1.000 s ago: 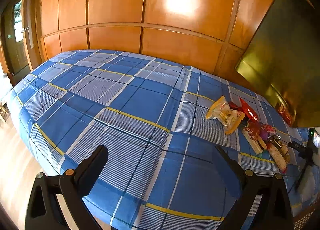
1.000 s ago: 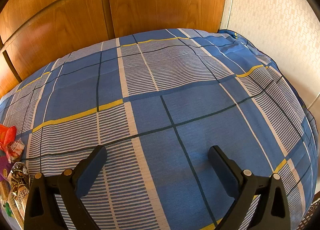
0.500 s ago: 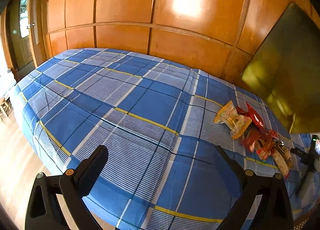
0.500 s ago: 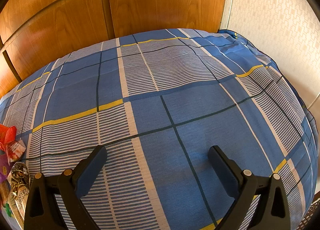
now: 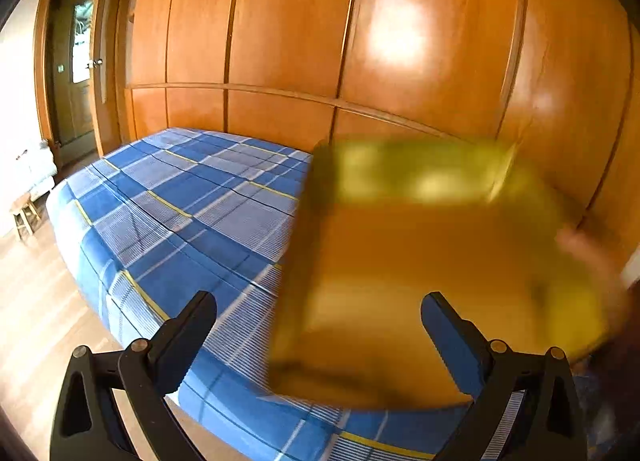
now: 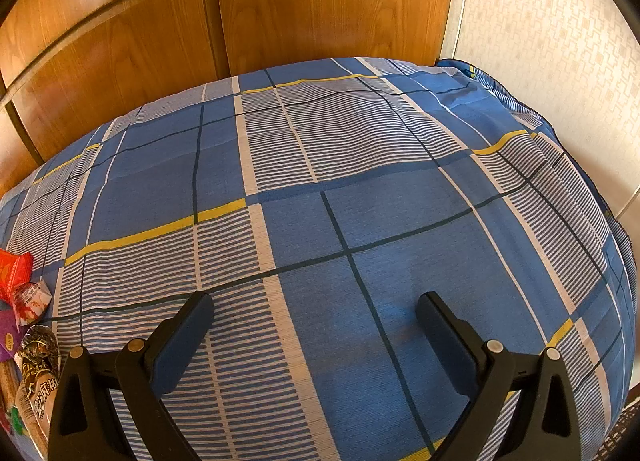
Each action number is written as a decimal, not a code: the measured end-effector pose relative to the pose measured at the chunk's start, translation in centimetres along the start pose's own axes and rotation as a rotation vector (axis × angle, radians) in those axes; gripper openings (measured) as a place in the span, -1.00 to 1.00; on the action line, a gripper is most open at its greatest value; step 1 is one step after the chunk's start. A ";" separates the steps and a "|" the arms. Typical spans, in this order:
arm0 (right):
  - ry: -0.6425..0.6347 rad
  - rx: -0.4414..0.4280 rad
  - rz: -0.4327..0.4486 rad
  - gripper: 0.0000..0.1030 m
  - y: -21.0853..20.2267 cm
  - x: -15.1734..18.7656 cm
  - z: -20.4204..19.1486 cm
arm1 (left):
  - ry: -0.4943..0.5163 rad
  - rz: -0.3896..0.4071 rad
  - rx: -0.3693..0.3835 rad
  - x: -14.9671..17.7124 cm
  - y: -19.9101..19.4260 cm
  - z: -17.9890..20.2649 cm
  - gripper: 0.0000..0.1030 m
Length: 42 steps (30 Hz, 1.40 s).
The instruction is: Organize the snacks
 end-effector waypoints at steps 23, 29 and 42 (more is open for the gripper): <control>0.000 -0.001 0.000 1.00 0.0 0.0 0.0 | 0.209 -0.158 -0.001 3.0 6.0 10.1 0.99; 0.000 0.004 -0.003 1.00 0.1 -0.1 -0.1 | 0.232 -0.157 0.033 3.7 5.4 12.4 0.99; -0.172 -0.052 0.203 0.99 -12.8 7.9 -8.6 | 0.255 -0.120 0.059 5.0 4.5 13.7 0.99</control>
Point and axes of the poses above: each gripper's, at about its wrist camera, not at the fingertips, and y roughly the way its jaws point, z to its right, x to its underside, the point moved 6 cm from there along y, roughly the way its jaws point, and after that the axes turned 15 degrees about -z, right-handed, at the moved point
